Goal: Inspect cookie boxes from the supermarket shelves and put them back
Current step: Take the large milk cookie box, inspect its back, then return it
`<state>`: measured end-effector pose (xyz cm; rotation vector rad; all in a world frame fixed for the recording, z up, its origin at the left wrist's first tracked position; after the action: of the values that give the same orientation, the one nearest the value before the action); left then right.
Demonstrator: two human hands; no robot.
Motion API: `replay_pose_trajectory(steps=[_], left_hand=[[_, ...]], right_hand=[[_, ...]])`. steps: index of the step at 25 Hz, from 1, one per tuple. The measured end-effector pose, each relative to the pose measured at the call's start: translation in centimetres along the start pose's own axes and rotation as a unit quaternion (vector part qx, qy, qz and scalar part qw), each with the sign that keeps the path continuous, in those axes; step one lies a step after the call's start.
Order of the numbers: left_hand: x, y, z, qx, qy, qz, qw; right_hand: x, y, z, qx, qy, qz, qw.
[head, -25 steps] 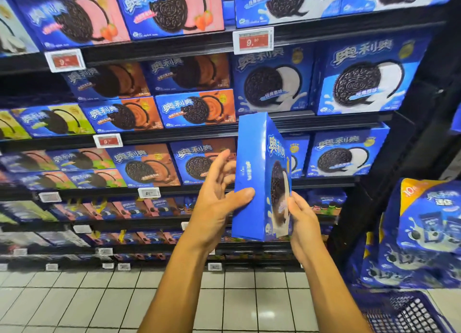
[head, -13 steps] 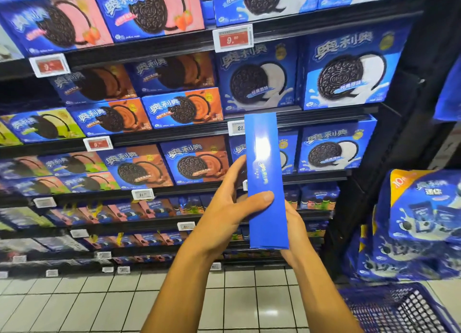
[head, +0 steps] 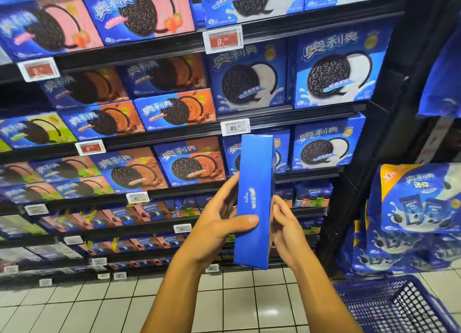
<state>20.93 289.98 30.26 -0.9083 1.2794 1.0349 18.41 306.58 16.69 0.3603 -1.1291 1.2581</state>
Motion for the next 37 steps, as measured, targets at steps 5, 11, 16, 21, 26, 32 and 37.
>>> replay_pose_trajectory(steps=[5, 11, 16, 21, 26, 32, 37], left_hand=[[0.6, -0.2, -0.7, -0.015, -0.002, -0.017, 1.0], [0.2, 0.4, -1.5, -0.062, -0.023, 0.01, 0.998], [0.7, 1.3, -2.0, -0.155, -0.054, 0.064, 0.984], [0.8, 2.6, -2.7, -0.187, -0.042, 0.069, 0.979], [0.6, 4.1, -4.1, -0.246, 0.007, 0.118, 0.962], [2.6, 5.5, -6.0, -0.253, -0.127, 0.062, 0.957], [3.4, 5.3, -6.7, -0.228, -0.161, 0.064, 0.958]], right_hand=[[-0.6, 0.6, -0.2, -0.006, -0.017, 0.007, 1.0], [0.3, 1.7, -0.2, -0.058, 0.002, -0.031, 0.998], [2.1, 2.0, -0.9, -0.105, 0.017, -0.069, 0.992], [4.4, 1.4, -1.2, -0.105, 0.015, -0.136, 0.985], [6.2, 0.1, -0.3, -0.077, -0.028, -0.212, 0.974], [7.0, -0.7, -1.3, -0.042, 0.017, -0.218, 0.975], [8.5, -1.4, -1.4, 0.013, -0.03, -0.2, 0.979]])
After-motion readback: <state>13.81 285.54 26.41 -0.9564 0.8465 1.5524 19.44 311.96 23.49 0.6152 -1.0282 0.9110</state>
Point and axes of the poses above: each hand's wrist, its own y-axis towards the middle knuckle, its own z-axis out of the palm, x = y × z, the point moved 2 cm from there along y, towards the middle knuckle, and after that the axes turned 14 degrees about -x, right-handed, at the moved point
